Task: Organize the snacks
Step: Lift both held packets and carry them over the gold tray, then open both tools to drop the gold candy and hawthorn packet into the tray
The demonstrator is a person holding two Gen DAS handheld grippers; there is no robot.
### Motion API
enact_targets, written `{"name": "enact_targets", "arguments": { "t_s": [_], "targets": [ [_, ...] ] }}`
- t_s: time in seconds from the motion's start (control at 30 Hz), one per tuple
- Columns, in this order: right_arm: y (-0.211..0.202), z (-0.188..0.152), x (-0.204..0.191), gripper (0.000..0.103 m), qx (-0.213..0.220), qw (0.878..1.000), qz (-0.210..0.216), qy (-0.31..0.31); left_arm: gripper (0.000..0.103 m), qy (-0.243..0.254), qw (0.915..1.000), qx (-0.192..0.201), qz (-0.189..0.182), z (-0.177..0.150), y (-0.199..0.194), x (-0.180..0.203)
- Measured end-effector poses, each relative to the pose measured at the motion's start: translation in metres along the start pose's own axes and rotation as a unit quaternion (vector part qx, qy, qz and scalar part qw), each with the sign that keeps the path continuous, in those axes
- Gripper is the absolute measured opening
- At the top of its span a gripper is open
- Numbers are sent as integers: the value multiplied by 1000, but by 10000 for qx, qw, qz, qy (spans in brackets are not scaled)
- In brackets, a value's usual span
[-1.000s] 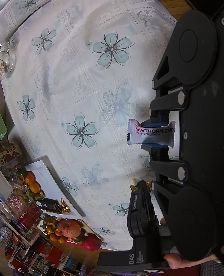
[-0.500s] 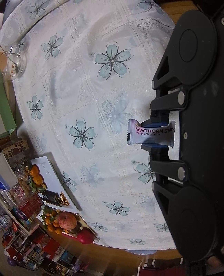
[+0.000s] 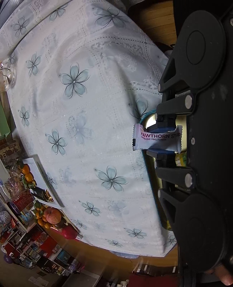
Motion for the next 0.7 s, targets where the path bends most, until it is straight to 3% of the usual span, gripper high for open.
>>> {"name": "enact_targets", "arguments": {
  "t_s": [0.17, 0.37, 0.7],
  "targets": [
    [-6, -6, -14, 22, 136, 9997, 120, -145, 28, 12, 9997, 252, 8, -1, -6, 6],
    [-26, 0, -36, 26, 613, 9971, 261, -356, 33, -108, 9978, 640, -89, 3, -29, 2],
    [-42, -25, -48, 26, 718, 9958, 257, -498, 33, -168, 9917, 1278, -31, -18, -48, -5]
  ]
}}
Point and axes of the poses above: each gripper's, at about its wrist camera, not at the fingertips, and y roughly the way its jaws point, x to its right, z to its top, the point moved 10 cm from there along y, roughly the way its jaws point, and after that the axes turned 15 degrees about z, right-handed, at the moved point
